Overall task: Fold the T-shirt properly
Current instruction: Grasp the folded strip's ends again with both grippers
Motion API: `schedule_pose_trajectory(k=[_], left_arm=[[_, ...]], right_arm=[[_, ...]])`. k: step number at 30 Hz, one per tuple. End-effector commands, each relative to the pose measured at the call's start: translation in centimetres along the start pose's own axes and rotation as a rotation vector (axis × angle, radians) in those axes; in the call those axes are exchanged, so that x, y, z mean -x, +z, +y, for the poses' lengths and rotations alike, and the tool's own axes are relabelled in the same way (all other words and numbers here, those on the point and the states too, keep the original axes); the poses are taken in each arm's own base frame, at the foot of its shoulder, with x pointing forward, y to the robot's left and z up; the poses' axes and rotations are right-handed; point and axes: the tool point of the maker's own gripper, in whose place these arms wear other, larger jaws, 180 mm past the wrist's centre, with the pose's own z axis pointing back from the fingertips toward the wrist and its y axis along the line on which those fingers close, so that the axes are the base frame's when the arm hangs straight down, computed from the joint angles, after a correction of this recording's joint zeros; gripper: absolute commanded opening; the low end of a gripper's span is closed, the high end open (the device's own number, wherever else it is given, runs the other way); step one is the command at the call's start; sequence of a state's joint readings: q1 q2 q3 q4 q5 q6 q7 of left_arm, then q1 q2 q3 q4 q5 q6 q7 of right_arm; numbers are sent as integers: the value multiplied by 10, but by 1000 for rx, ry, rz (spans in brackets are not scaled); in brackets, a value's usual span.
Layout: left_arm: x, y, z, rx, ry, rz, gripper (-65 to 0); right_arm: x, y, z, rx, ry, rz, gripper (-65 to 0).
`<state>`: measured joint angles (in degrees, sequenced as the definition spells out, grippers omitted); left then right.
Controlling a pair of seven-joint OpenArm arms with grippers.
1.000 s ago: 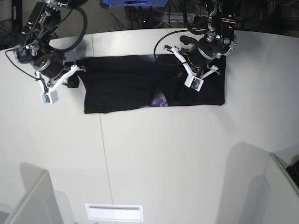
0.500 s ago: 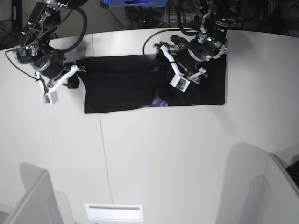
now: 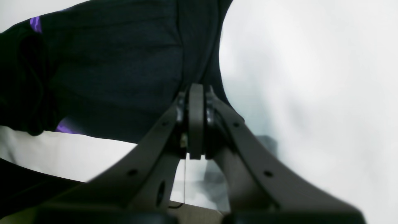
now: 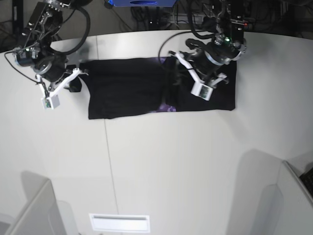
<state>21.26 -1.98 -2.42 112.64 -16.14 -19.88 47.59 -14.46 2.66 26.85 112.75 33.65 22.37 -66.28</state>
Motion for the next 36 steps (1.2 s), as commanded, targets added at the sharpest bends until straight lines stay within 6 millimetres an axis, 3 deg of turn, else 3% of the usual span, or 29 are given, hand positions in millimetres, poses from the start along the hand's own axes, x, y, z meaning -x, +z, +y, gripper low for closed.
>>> schedule_pose_trajectory(k=[1,2,3,4,8,9,14,20,23,28,31,36], left_arm=[[-7,7,18,-43,17,-37,-495],[-4,14,38,-97,37,-37,-602],[-2,21,60,-155,53,-37,-650],[-1,30,80,-208,61,-37,-650],[6,70,150,-405,96,-42,-650],[8,80,165,-448,102,-41,-650],[34,119,217,-594,155,-1,-650],[82,118,230,-529,178,107,-650],[94,115,230,-516,203,126,-650],[90,110,230,-511,203,81,-650],[84,95,220,-469,178,84,-650],[75,69,198,-396,163,73,-650]], right_arm=[[-13,4,2,-8,13,-42,-650],[-15,4,2,-8,15,-46,-650],[-19,3,2,-10,16,-54,-650],[-20,2,2,-11,16,-52,-645],[-21,-13,-1,-34,-10,21,-230],[-21,-17,-2,-39,-19,35,-168],[-21,-42,-21,-53,-81,82,-186],[0,-67,-41,-65,-166,155,-183],[13,-73,-42,-80,-174,189,-183],[29,-73,-33,-123,-111,242,-189],[44,-71,-27,-131,-114,270,-189],[65,-78,0,-184,-45,334,-191]])
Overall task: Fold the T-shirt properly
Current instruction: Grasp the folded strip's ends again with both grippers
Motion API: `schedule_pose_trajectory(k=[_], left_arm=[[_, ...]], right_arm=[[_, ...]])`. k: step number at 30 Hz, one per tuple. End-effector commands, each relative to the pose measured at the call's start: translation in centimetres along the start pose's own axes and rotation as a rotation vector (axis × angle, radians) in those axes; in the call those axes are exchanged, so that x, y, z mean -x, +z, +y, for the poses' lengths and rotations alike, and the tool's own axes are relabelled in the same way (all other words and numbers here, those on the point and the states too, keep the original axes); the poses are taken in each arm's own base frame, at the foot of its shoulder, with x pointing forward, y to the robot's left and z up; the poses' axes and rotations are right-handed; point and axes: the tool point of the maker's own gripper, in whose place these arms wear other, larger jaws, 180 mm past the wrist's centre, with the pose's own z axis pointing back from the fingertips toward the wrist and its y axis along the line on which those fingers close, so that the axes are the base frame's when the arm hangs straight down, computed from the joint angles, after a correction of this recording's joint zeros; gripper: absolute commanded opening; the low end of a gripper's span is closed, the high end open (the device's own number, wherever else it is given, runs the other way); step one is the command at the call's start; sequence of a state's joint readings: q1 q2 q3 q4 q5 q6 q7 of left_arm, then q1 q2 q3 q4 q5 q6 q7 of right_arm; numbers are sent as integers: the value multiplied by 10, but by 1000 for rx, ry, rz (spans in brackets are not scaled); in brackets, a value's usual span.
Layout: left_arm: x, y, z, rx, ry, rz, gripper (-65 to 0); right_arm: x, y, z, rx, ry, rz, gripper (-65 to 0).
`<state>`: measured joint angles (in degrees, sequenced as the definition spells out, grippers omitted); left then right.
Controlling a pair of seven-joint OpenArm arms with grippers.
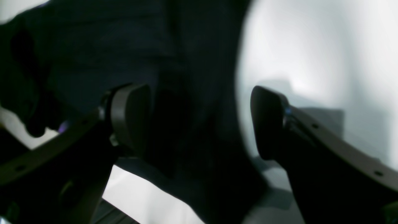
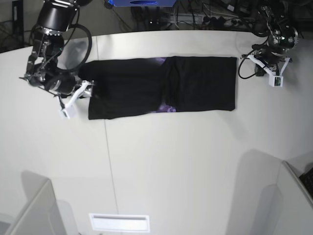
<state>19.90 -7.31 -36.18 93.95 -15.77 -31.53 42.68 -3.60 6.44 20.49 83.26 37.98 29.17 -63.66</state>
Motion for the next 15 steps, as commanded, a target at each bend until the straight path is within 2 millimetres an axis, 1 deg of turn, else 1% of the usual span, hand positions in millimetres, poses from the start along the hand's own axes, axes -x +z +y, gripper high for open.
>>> schedule_pose_trajectory(k=[1,4,6,7,9,10,12,15], left_arm=[[-12,-1,-5,11,-3,-38,-650],[-18,-6,-16,32,19,-56,-650],[-16,-11,-21,46,37,-49,-650],[-15,-16,-27,62,37,-44,-650],[-10,-23,-39,95,34,-22,-650],[-6,-26,-45,106,35,-8,-650],[-2,-32,-51,107,57,8,-650],[1,-35,-61,123,56,21,-650]], right_arm=[[35,-4,-6,37,-3,143,-191],[38,-7,-4,33,-4,139,-191],[39,-7,-4,33,-4,144,-192],[40,-7,-4,33,-4,146,-198],[39,-7,-4,33,-4,143,-252],[39,-7,-4,33,-4,143,-294],[37,-7,-4,32,-3,140,-378],[40,-12,-6,25,-21,157,-461]])
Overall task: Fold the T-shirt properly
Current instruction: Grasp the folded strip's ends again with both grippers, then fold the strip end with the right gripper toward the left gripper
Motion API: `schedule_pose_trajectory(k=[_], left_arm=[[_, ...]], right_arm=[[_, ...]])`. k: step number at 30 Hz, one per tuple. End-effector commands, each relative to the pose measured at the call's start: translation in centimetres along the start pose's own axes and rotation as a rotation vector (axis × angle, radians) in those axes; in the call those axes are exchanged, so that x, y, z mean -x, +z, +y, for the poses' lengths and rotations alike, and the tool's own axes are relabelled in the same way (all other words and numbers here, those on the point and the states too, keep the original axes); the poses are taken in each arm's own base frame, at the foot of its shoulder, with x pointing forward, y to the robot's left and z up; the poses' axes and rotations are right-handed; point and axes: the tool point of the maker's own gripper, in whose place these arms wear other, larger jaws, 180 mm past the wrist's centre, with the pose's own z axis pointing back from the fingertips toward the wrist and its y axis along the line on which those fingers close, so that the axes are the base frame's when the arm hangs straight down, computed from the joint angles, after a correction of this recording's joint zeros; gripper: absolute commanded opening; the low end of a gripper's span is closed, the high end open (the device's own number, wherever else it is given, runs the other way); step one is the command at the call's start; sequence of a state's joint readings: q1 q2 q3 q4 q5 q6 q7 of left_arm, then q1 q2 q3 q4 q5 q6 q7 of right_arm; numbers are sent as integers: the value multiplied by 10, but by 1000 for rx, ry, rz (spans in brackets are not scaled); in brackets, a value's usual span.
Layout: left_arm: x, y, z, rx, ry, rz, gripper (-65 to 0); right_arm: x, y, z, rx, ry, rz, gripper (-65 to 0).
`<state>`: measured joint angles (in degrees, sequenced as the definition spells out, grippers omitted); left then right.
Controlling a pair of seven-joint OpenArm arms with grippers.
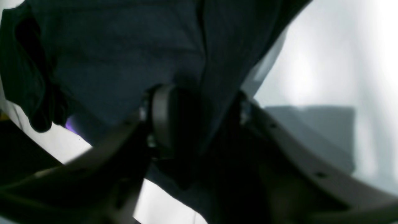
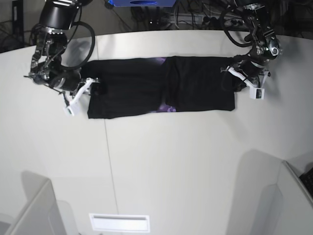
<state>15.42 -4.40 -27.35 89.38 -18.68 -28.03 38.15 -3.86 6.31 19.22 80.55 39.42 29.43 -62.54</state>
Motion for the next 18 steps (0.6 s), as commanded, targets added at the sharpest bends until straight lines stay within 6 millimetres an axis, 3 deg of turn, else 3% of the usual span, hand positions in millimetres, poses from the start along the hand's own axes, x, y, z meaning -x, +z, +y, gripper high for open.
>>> schedule_pose_trajectory(k=[1,3,6,14,18], left_arm=[[23,1,3,-22,-22,103,-650],[22,-1,-1,-12,-28,105,-650],[23,-1,-2,-9,-29,107,-650],[30,-2,-11,4,-10,116,-650],[29,-3,-21,17,5,105,-650]], right_arm=[[30,-3,-15,67,-9,146,-480],[31,-7,-18,62,-24,156,-522],[21,-7,-18,64,-18,132,-644],[-17,6,-26,132,-60,52,-650],[-42,17,0,150,17,-6,-650]])
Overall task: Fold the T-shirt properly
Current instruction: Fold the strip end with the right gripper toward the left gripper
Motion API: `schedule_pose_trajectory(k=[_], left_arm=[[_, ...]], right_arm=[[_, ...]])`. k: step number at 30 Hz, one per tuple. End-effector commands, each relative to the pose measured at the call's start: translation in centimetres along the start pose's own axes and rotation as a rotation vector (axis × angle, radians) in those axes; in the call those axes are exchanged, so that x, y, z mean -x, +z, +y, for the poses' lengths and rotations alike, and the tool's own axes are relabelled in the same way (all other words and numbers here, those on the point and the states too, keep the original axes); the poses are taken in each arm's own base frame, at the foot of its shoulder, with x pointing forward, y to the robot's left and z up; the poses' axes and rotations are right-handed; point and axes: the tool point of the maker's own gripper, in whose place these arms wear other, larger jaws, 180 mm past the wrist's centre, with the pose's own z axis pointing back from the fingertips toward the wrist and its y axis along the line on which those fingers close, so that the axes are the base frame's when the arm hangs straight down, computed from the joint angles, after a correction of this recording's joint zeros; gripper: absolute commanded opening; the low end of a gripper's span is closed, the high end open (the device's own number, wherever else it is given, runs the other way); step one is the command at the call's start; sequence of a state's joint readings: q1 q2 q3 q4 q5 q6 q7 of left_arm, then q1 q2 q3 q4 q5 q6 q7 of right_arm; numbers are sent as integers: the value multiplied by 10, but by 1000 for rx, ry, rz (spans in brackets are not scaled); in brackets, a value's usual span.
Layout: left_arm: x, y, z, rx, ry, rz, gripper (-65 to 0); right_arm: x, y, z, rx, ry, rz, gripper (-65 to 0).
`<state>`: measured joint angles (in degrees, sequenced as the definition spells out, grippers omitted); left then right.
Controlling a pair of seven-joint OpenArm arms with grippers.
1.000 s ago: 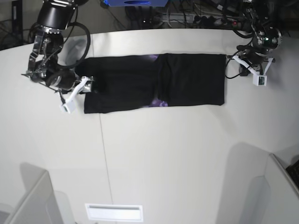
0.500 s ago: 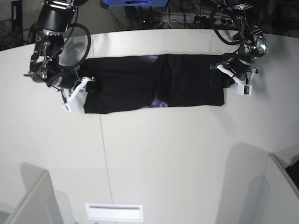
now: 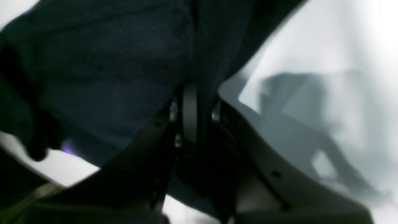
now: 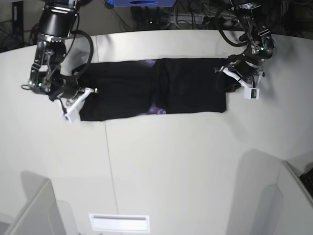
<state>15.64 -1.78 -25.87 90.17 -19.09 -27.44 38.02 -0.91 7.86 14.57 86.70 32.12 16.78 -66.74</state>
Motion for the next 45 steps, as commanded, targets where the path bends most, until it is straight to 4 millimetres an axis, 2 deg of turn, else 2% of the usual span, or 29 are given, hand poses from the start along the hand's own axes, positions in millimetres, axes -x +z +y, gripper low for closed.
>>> schedule_pose_trajectory(k=[1,16,27,35,40,45], left_arm=[[25,3,2,-22,-24,110,-650],[36,12,8,-41,-35,131,-650],[39,23,13,-56,-64,141,-650],[39,32,14,-64,-83,138,-650],[41,29,13,-59,-81,145,-650],[38,18,-12,-15,-98,143,-650]], right_arm=[[-18,8,18,-35,43,-61,-650],[-12,34,139,-169,176,-139,-650],[20,34,231,-373,235,-110,-650],[18,38,259,-436,265,-121,-650],[4,41,271,-453,307,-168,-650],[-3,43,273,-453,320,-185,-650]])
